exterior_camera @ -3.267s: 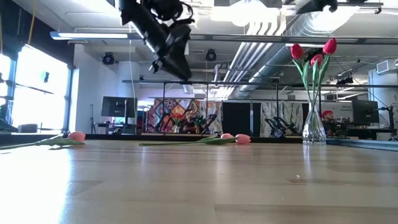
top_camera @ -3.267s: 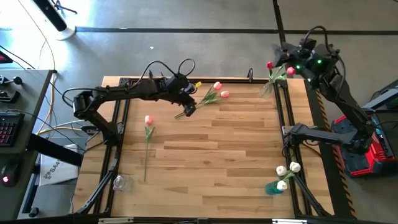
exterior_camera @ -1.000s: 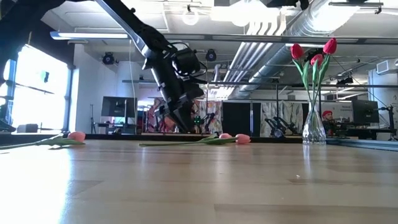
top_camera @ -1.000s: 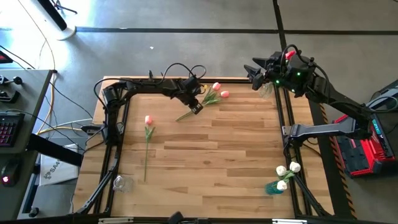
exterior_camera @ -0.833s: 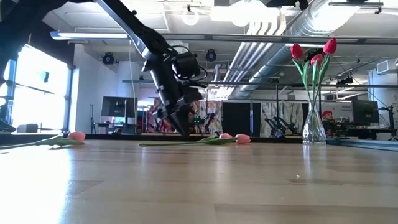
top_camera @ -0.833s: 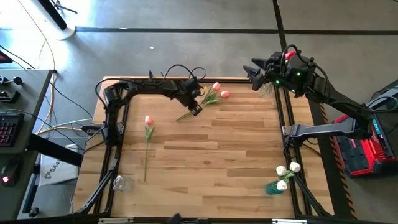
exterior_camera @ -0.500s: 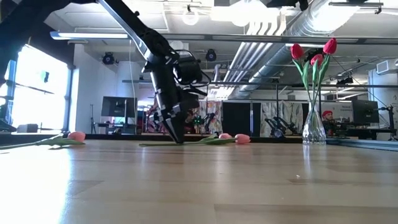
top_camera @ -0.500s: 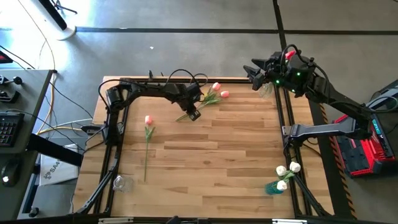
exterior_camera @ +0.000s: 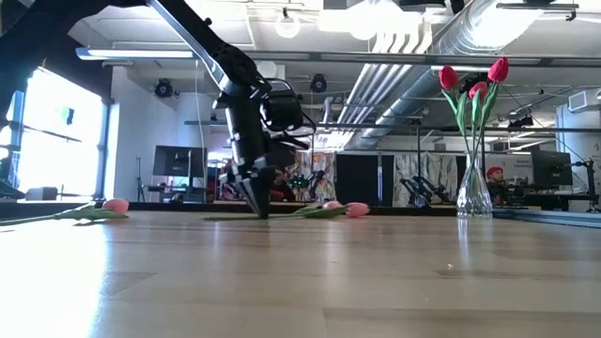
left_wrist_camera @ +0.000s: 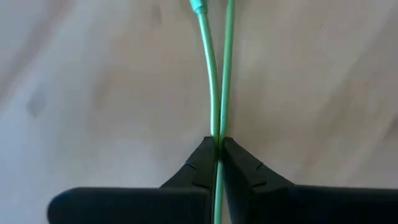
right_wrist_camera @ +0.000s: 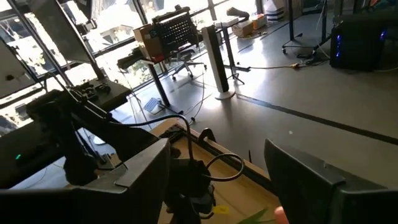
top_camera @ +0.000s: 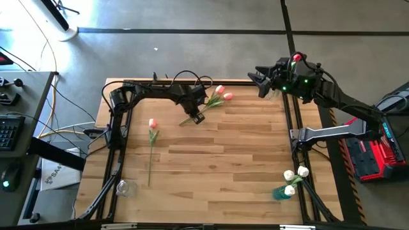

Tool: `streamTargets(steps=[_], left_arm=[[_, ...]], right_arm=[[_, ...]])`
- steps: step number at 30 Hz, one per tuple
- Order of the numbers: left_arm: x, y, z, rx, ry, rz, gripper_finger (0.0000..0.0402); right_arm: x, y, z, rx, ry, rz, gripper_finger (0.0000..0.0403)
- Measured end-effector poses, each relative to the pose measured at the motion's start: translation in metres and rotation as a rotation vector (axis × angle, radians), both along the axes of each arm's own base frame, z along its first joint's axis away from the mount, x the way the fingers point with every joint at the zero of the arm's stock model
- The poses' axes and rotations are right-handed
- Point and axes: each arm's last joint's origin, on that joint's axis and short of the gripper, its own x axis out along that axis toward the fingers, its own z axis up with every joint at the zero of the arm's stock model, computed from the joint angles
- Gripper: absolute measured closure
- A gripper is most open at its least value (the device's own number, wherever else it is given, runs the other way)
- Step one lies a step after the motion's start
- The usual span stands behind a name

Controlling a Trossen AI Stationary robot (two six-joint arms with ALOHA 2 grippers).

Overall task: Sort flowers into vase by color
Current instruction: Put the center pink flower into the bottom transparent vase

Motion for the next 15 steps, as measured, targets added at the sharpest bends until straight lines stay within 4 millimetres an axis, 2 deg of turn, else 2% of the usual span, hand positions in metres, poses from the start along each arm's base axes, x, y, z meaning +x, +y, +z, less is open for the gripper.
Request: streamTargets(steps=[5,8,10,15], left_arm=[[-0.010,-0.028,0.015,-0.091,0.104,-0.071,0.0401],[-0.014,-0.048,0.037,-0.065,0.114,-0.137,0.0401],[-0.015,-0.060,0.049,-0.039,0.070,-0.174,0.0401],[-0.015,-0.080,0.054,0.005,-0.060,-0.221,0.0396]], right_arm=[[0.003,0.009,-0.002,0.028,0.003,0.041,0.0185],[0.004,0.015,-0.003,0.033,0.022,0.075,0.0205],[0.005,0.019,-0.004,0.035,0.030,0.097,0.0213],[0.009,0.025,-0.005,0.039,0.033,0.106,0.0215]])
